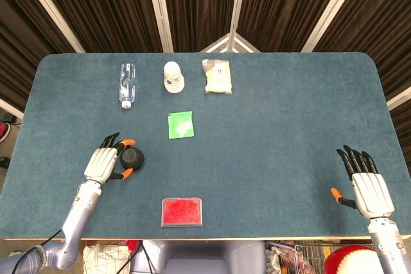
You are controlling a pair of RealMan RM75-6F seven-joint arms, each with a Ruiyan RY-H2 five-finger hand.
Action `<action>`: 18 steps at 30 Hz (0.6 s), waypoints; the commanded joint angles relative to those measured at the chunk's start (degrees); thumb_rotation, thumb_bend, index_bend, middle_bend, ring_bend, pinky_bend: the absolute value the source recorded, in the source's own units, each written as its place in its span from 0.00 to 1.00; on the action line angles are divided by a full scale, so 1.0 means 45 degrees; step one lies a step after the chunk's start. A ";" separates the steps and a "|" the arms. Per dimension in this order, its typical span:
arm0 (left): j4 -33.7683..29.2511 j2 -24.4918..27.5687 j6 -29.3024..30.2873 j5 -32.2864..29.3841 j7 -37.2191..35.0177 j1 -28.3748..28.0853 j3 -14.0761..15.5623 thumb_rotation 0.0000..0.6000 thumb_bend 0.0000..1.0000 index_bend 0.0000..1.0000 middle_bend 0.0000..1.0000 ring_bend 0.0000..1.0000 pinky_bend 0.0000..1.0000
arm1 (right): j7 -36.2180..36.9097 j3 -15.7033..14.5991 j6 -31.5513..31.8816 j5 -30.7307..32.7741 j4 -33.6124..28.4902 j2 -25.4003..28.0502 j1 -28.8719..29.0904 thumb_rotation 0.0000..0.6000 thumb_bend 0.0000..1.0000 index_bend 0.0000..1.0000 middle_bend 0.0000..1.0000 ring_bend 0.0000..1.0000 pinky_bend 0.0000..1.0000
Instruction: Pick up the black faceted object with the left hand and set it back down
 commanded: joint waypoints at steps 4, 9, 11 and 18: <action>-0.0376 -0.0003 0.0409 0.0280 -0.0436 0.0058 -0.0184 1.00 0.57 0.29 0.52 0.02 0.01 | 0.0043 0.0001 -0.0031 -0.0002 -0.0012 0.0053 0.0014 1.00 0.28 0.05 0.02 0.06 0.01; -0.1371 0.0241 0.0607 0.0610 -0.0742 0.0000 -0.0309 1.00 0.57 0.30 0.50 0.02 0.01 | 0.0020 0.0009 -0.0041 0.0011 -0.0012 0.0050 0.0021 1.00 0.29 0.05 0.02 0.06 0.01; -0.1821 0.0291 0.0499 0.0473 -0.0644 -0.0077 -0.0407 1.00 0.56 0.30 0.49 0.02 0.01 | 0.0030 0.0007 -0.0026 0.0005 -0.0023 0.0060 0.0013 1.00 0.29 0.05 0.02 0.06 0.01; -0.1024 -0.0799 -0.0150 -0.0346 0.0005 -0.0497 -0.0515 1.00 0.56 0.30 0.46 0.02 0.01 | 0.0033 0.0017 -0.0007 0.0050 0.0028 0.0030 -0.0011 1.00 0.28 0.05 0.02 0.06 0.01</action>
